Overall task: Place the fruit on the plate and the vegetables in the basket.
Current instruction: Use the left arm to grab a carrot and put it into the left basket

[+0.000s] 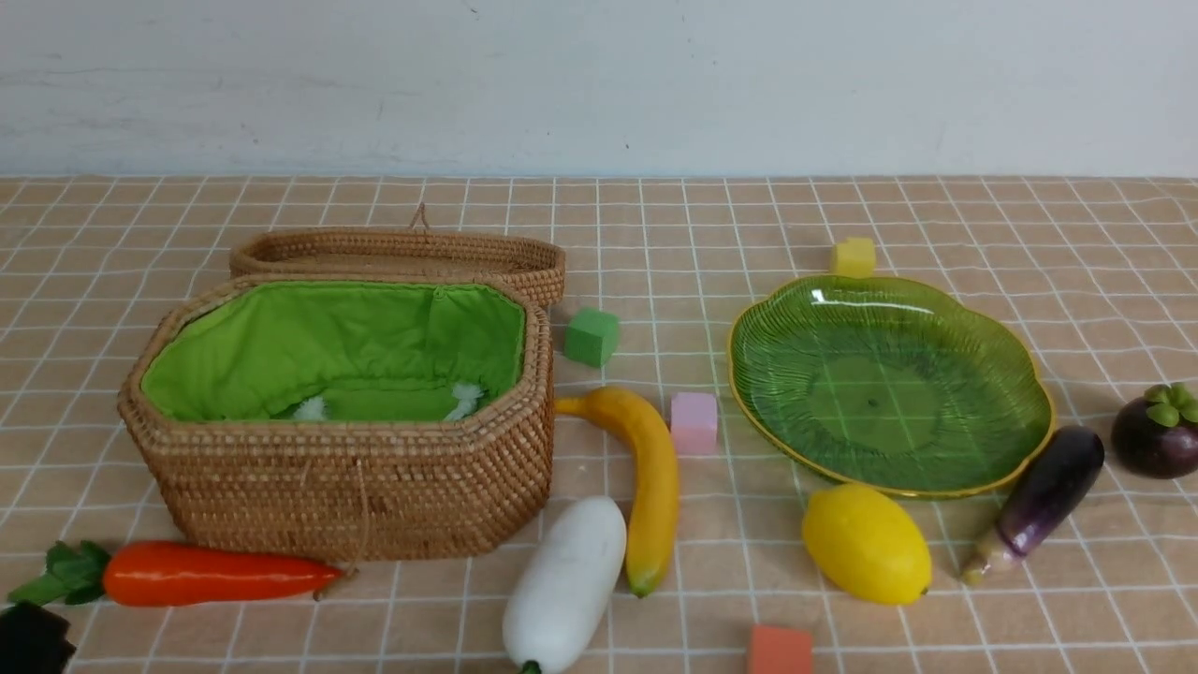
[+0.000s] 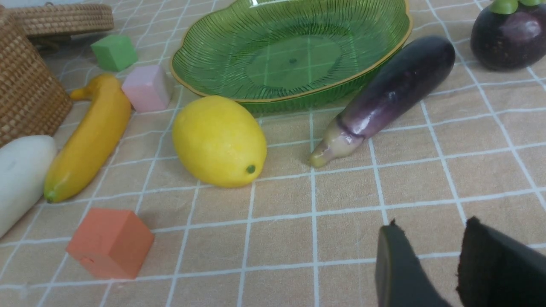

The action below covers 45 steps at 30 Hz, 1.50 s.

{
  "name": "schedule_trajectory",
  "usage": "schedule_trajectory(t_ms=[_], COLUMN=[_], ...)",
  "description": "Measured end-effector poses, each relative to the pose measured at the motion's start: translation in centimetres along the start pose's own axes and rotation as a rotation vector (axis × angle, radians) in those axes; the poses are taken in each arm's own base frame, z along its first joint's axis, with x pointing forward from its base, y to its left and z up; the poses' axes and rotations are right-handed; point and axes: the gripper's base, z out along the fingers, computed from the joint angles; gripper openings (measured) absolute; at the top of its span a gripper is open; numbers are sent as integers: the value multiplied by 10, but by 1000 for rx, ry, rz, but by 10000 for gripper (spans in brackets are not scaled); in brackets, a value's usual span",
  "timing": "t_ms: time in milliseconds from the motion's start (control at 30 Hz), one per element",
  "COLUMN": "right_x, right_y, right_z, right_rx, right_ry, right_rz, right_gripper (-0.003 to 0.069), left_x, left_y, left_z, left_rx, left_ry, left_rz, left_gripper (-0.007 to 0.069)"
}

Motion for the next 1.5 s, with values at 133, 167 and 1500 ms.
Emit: schedule_trajectory(t_ms=[133,167,1500], right_x=[0,0,-164], right_y=[0,0,83], right_z=[0,0,-66], right_rx=[0,0,-588], right_ry=[0,0,413], right_rz=[0,0,-290], right_gripper=[238,238,36], left_x=[-2,-3,-18], left_y=[-4,-7,-65], left_z=[0,-1,136], left_rx=[11,15,91], left_ry=[-10,1,1347], left_rz=[90,114,1443], left_gripper=[139,100,10])
